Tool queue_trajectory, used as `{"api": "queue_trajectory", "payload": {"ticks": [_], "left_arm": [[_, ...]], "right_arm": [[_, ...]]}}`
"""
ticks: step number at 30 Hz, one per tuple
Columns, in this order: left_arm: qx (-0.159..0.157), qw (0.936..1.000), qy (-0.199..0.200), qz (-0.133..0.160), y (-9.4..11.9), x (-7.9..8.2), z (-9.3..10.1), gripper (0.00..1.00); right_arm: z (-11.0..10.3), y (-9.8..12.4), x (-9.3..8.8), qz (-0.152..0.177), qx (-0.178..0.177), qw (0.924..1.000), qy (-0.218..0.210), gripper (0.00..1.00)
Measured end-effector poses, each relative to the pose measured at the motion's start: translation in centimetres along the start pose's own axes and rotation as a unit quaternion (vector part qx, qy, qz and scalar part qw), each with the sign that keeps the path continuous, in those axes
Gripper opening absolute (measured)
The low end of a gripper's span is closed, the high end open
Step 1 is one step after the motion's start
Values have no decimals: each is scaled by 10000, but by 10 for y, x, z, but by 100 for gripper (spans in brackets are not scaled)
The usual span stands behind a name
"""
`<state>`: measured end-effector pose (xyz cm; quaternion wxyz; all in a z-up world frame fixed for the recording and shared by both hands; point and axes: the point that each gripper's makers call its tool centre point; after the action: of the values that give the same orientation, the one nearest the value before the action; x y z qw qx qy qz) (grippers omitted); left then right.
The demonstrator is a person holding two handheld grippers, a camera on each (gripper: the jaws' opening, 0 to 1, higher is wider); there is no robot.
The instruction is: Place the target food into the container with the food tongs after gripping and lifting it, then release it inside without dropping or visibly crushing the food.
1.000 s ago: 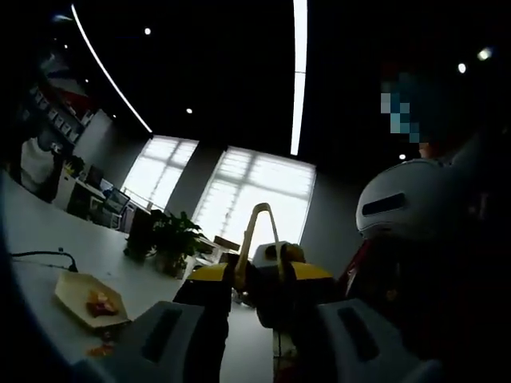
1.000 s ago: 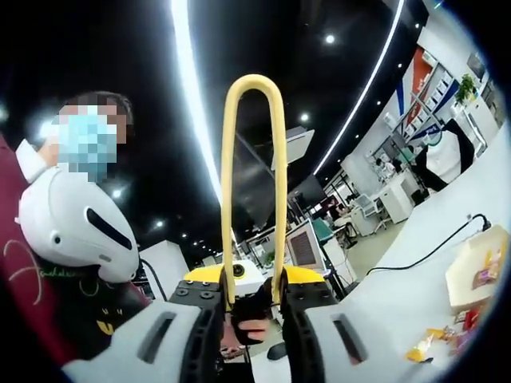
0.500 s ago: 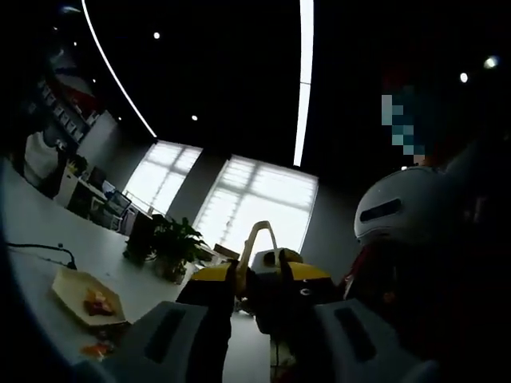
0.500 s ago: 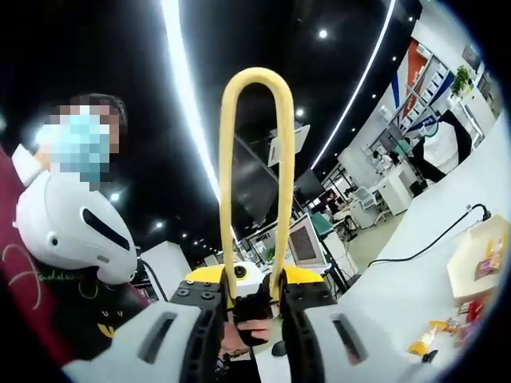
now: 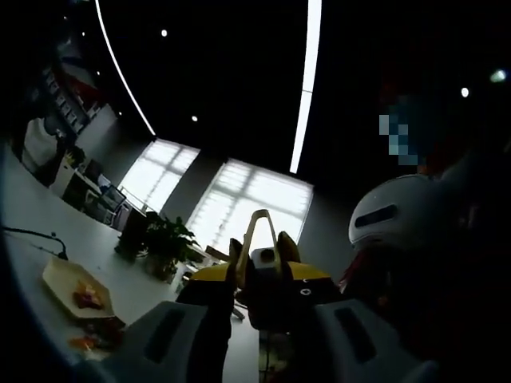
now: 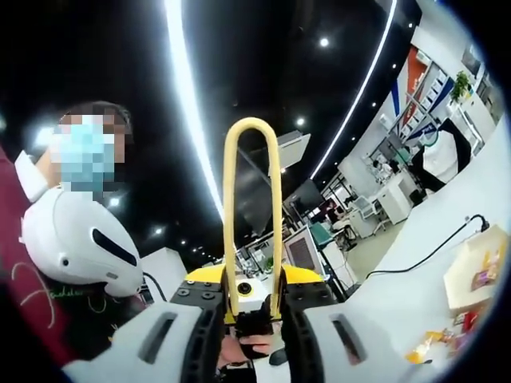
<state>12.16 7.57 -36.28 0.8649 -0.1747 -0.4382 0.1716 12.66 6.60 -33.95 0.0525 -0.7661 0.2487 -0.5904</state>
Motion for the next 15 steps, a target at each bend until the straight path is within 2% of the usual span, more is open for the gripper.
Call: {"api": "queue_trajectory", "payload": {"ticks": [6,8,11,15], "left_arm": [[-42,9999,119,-72,1,-5,-1,26],[41,9999,136,-88,1,-6,-3,28],[446,9990,-49,29,7,0,-17,34],[983,9944,-381,105,26,12,-29,38]], "right_arm": [[-2,3,-4,-149,3,9996,223,21],[-1,5,-4,-180,-29,9988,465,20],[5,8,-2,-214,-160,9988,418,20],[24,22,4,-256,-550,9960,659,21]]}}
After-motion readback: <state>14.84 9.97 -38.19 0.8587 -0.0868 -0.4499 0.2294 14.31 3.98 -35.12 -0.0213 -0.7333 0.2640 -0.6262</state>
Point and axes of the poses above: the point that each gripper's makers call its tool centre point, and the gripper's own axes: y roughly backward along the fingers, z roughly to its right, x roughly out of its top, and after that the axes turned 12 degrees about y, right-handed
